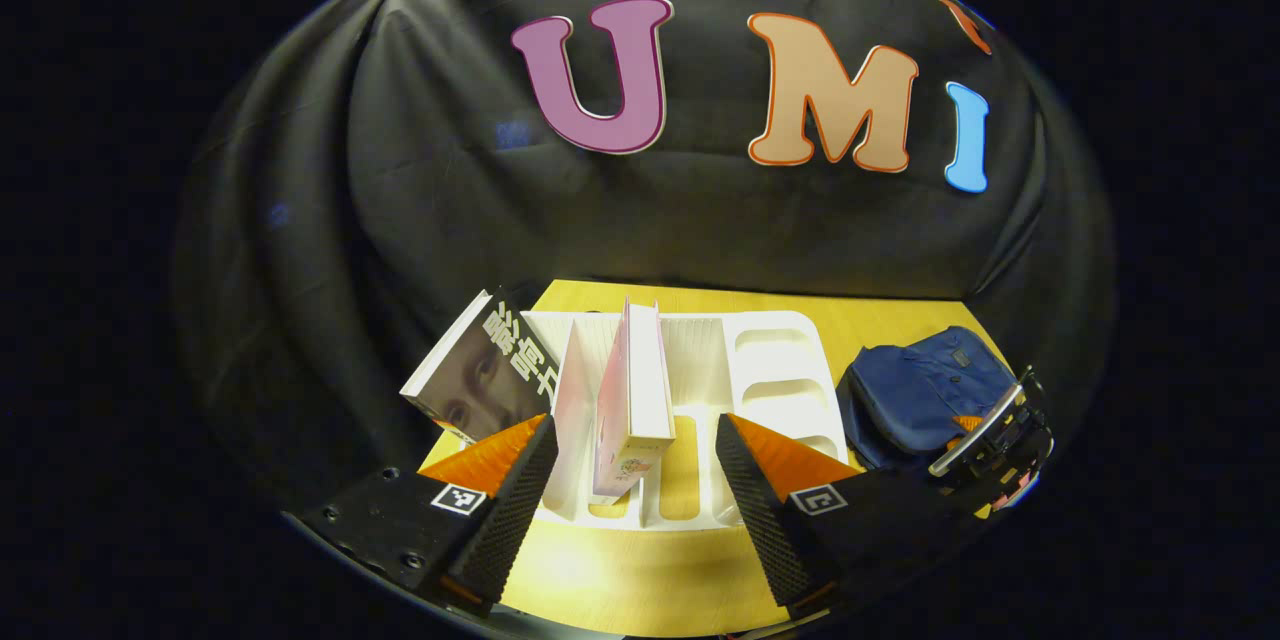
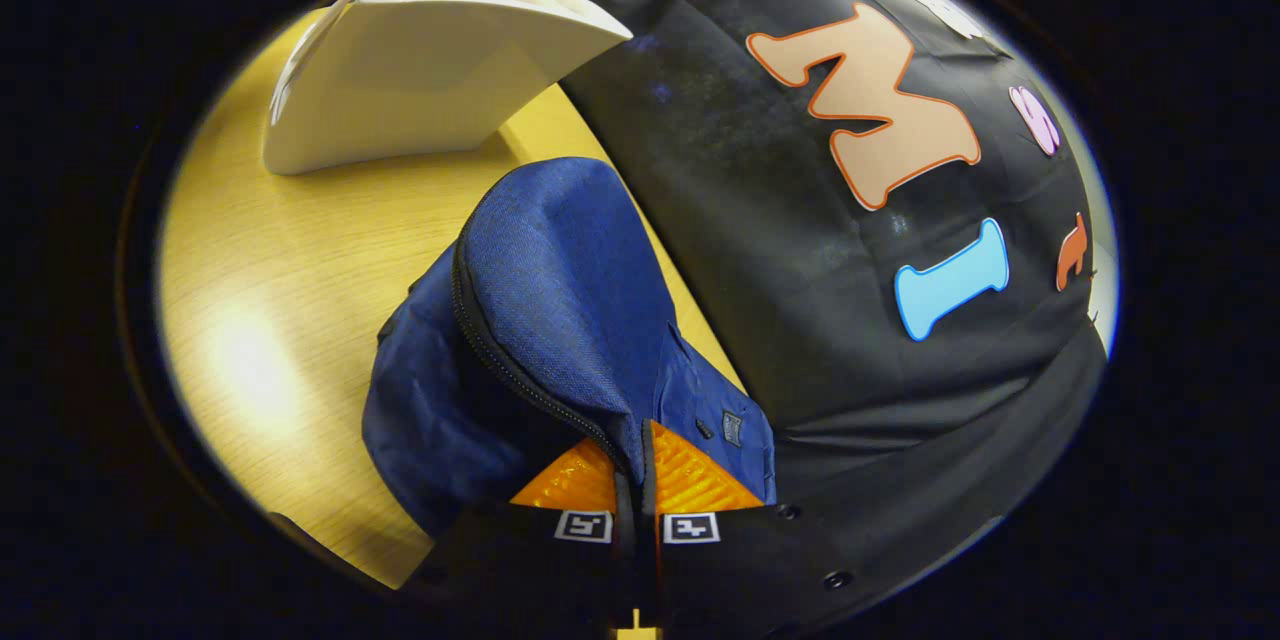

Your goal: Open the schoolbag, grab two books from the bookshelf and put them into the schoolbag.

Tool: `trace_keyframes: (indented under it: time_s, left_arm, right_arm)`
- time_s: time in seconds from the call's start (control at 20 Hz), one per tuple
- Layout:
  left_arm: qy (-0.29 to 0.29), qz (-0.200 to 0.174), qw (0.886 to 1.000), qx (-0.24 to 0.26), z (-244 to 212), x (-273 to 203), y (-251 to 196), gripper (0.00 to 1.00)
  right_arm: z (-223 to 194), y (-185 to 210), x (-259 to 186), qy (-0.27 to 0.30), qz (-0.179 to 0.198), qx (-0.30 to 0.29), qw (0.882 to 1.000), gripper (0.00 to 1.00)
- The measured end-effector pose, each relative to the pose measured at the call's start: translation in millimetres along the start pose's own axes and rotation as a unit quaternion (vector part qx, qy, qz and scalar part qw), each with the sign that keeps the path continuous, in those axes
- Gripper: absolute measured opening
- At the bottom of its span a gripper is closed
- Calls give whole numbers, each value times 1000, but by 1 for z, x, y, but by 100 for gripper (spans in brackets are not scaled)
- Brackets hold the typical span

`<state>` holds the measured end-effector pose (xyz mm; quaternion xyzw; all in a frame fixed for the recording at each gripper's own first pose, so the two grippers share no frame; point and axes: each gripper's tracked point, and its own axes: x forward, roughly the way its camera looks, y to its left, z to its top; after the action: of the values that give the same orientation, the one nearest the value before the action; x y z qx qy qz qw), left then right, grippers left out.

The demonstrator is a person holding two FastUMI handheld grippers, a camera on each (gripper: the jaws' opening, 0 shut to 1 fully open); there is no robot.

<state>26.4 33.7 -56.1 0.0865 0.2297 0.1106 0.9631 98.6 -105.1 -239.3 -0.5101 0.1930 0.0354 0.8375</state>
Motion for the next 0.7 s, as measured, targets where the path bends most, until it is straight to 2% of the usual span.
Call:
trace_keyframes:
  time_s: [0.25, 0.3, 0.4, 0.7]
  left_arm:
    - [71, -29, 997, -13, -4, 19, -9, 93]
    - [83, -40, 996, -18, -3, 23, -13, 94]
    - [118, -62, 991, -24, -2, 30, -18, 93]
    - [191, -87, 977, 28, 1, 59, -9, 90]
  right_arm:
    - [6, -17, 0, 1, -5, 14, 1000, 5]
    - [5, -20, 0, 0, -6, 17, 1000, 2]
    - [5, -24, 0, -4, -7, 21, 1000, 5]
    - [4, -26, 0, -11, -3, 21, 1000, 5]
